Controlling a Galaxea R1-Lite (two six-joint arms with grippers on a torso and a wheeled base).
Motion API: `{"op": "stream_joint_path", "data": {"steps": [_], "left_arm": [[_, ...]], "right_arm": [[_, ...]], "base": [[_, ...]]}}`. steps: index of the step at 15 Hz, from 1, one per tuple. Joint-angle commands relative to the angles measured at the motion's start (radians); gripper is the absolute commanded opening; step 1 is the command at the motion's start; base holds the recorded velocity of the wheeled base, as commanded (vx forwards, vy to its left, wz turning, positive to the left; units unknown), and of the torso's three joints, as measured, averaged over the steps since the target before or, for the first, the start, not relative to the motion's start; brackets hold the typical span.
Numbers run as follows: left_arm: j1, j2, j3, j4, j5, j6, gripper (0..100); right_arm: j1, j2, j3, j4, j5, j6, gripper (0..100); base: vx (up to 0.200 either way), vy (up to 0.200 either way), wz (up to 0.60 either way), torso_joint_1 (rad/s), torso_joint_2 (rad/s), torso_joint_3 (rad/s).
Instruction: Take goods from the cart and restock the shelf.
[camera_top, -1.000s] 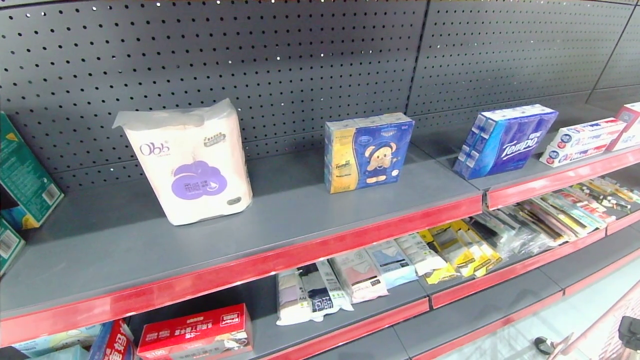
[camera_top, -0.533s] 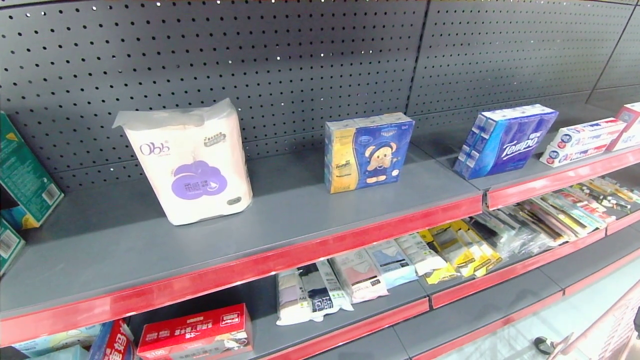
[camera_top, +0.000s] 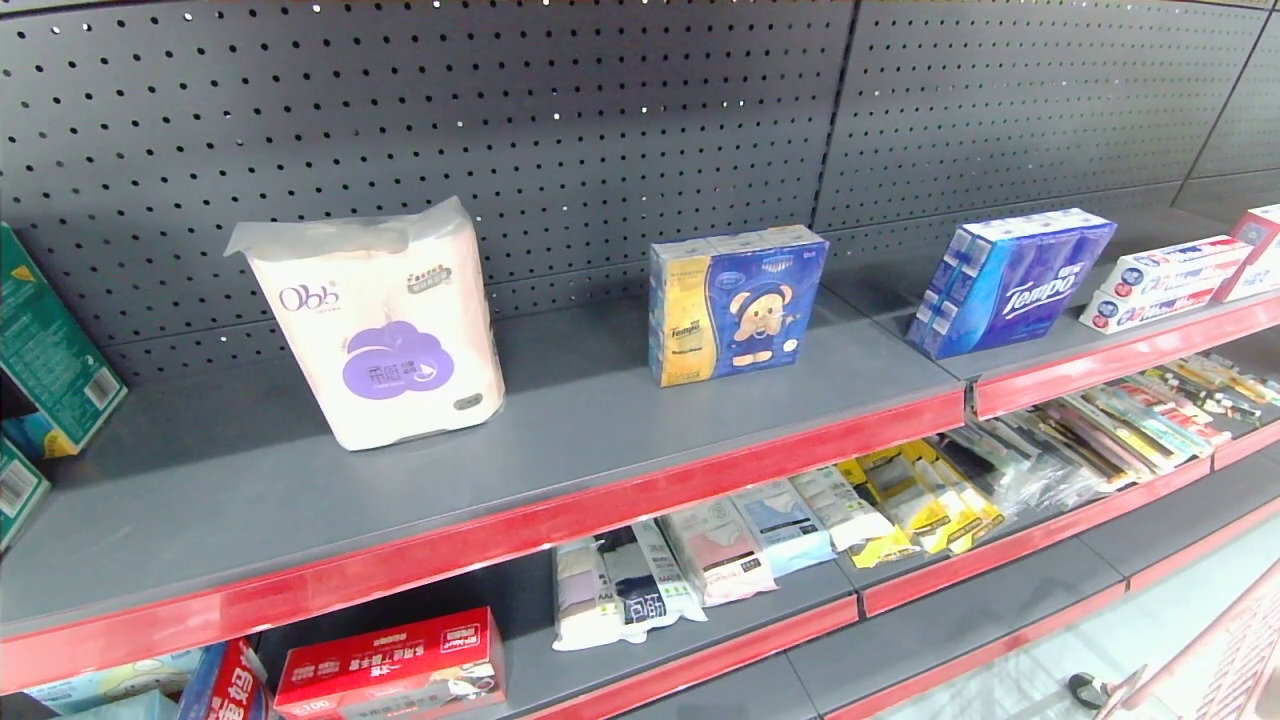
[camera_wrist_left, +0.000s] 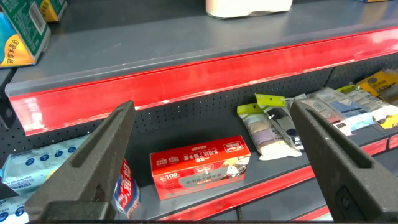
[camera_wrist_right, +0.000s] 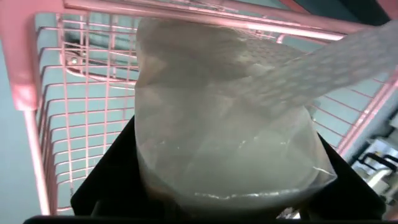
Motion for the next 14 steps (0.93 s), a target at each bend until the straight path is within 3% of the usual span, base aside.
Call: {"op": "stream_joint_path", "data": {"steps": [1,8,12,14], "left_arm": [[0.0,0.0,0.0,0.0,0.0,0.0,100],[0.0,0.0,0.0,0.0,0.0,0.0,100],[0.0,0.0,0.0,0.0,0.0,0.0,100],[0.0,0.0,0.0,0.0,0.0,0.0,100]], "right_arm": [[0.0,-0.106,-0.003,-0.005,0.002,-0.002,0],[0.0,-0.321,0.014,-0.005,0.016,0.024,0],[0.0,-0.405,0.06,-0.005,0.016,0.208,0],[0.0,-0.458,0.079,0.006,-0.004,0.415,0]], "base": [[0.0,0.0,0.0,0.0,0.0,0.0],[0.0,0.0,0.0,0.0,0.0,0.0],[0.0,0.0,0.0,0.0,0.0,0.0],[0.0,0.0,0.0,0.0,0.0,0.0]]}}
